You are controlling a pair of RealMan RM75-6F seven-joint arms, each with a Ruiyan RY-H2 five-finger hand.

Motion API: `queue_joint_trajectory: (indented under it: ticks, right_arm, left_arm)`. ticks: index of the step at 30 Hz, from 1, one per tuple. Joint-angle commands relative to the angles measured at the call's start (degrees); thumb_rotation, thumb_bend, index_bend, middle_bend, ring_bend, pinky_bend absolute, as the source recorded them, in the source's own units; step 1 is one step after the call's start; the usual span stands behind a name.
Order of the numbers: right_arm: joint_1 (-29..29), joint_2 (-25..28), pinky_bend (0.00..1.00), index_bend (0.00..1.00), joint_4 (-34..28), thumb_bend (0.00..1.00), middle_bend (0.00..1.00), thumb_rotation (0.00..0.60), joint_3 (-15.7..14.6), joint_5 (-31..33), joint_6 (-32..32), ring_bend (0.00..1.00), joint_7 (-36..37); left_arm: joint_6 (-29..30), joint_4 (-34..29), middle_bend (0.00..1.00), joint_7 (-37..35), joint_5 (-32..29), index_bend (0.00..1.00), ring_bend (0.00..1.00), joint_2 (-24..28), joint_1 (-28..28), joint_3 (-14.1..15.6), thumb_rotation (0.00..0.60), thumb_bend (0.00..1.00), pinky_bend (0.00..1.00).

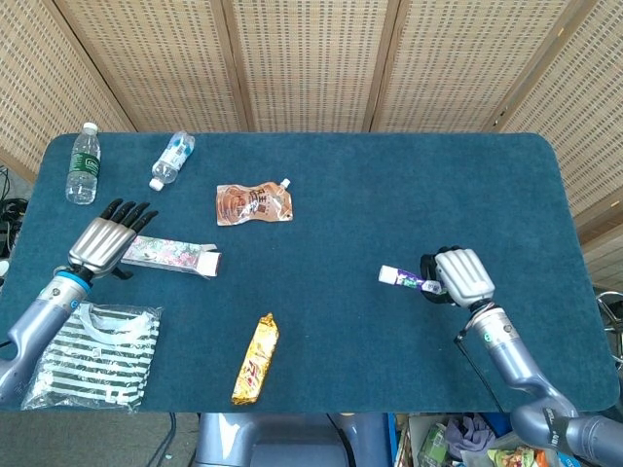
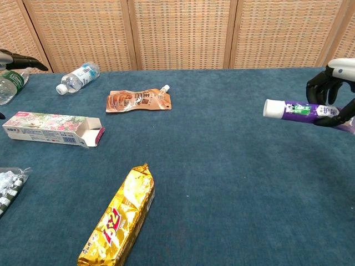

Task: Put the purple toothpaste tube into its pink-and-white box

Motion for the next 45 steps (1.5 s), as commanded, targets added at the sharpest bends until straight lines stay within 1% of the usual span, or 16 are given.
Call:
queue_joint_trajectory:
  ticks: [1, 7, 14, 18, 21, 23, 25, 31, 35, 38, 42, 45]
  right_arm:
    - [-0.7, 1.2, 0.41, 0.61, -1.5, 0.47, 0.65, 0.600, 0.0, 0.8, 0.8, 0.45, -0.9]
    - [-1.4, 2.5, 0.41, 0.61, -2.7, 0.49, 0.65, 0.600, -0.1, 2.0, 1.6, 0.45, -2.6]
    - [-1.8, 2.4, 0.41, 0.61, -2.6, 0.49, 0.65, 0.600, -0.4, 2.3, 2.2, 0.45, -2.8]
    - [-2.0, 2.5, 0.41, 0.61, -2.4, 0.49, 0.65, 0.600, -0.6, 2.0, 2.4, 0.45, -2.8]
    - [-2.2, 2.6, 0.41, 0.61, -2.3, 0.49, 0.65, 0.600, -0.8, 1.6, 2.7, 0.45, -2.8]
    - [-2.3, 2.6, 0.41, 0.61, -2.2, 0.49, 0.65, 0.600, -0.9, 1.4, 2.9, 0.45, -2.7]
    - [-2.4, 2.6, 0.41, 0.61, -2.2, 0.49, 0.65, 0.600, -0.9, 1.3, 3.0, 0.45, -2.6]
    - [-2.7, 2.6, 0.41, 0.61, -1.6, 0.51, 0.66, 0.600, -1.4, 0.8, 3.1, 0.46, -2.2]
    - [-2.7, 2.7, 0.41, 0.61, -1.4, 0.51, 0.66, 0.600, -1.5, 0.6, 3.0, 0.46, -2.0]
    - [-2.7, 2.8, 0.41, 0.61, -1.4, 0.51, 0.66, 0.600, -1.5, 0.5, 3.1, 0.46, -1.9]
    - [-2.7, 3.1, 0.41, 0.61, -1.8, 0.53, 0.66, 0.600, -1.6, 0.1, 3.2, 0.46, -2.0]
    - [-2.8, 3.4, 0.41, 0.61, -2.0, 0.53, 0.66, 0.600, -1.7, 0.0, 3.1, 0.46, -1.9]
  left_arm:
    - [-3.1, 7.4, 0.00, -5.2, 2.6, 0.00, 0.00, -4.9, -2.4, 1.5, 0.600, 0.13, 0.00]
    - [-4.5, 17.8, 0.00, -13.4, 7.6, 0.00, 0.00, -10.6, -3.8, 4.4, 0.600, 0.13, 0.00]
    - [-5.9, 25.2, 0.00, -17.6, 9.5, 0.00, 0.00, -15.4, -5.1, 6.5, 0.600, 0.13, 0.00]
    - [-6.1, 28.3, 0.00, -20.1, 9.7, 0.00, 0.00, -17.7, -5.4, 6.8, 0.600, 0.13, 0.01]
    - [-6.0, 29.6, 0.01, -22.1, 9.8, 0.00, 0.00, -18.8, -5.8, 6.8, 0.600, 0.13, 0.05]
    - [-5.8, 30.3, 0.04, -22.7, 10.0, 0.00, 0.02, -19.3, -5.9, 6.9, 0.600, 0.13, 0.10]
    - [-5.7, 30.9, 0.09, -23.2, 9.9, 0.02, 0.07, -19.8, -6.1, 6.8, 0.600, 0.13, 0.16]
    - [-6.2, 31.9, 0.19, -24.2, 9.0, 0.13, 0.15, -20.7, -6.5, 6.5, 0.600, 0.15, 0.22]
    - [-5.8, 31.7, 0.20, -24.7, 8.9, 0.14, 0.16, -20.8, -6.8, 6.2, 0.600, 0.15, 0.23]
    - [-5.7, 31.5, 0.24, -24.5, 9.1, 0.19, 0.19, -21.0, -7.3, 6.2, 0.600, 0.15, 0.26]
    - [-4.9, 31.0, 0.33, -23.7, 9.0, 0.30, 0.27, -21.5, -7.6, 5.9, 0.600, 0.23, 0.32]
    - [-4.5, 30.7, 0.35, -22.7, 8.7, 0.32, 0.29, -21.5, -7.6, 5.9, 0.600, 0.24, 0.33]
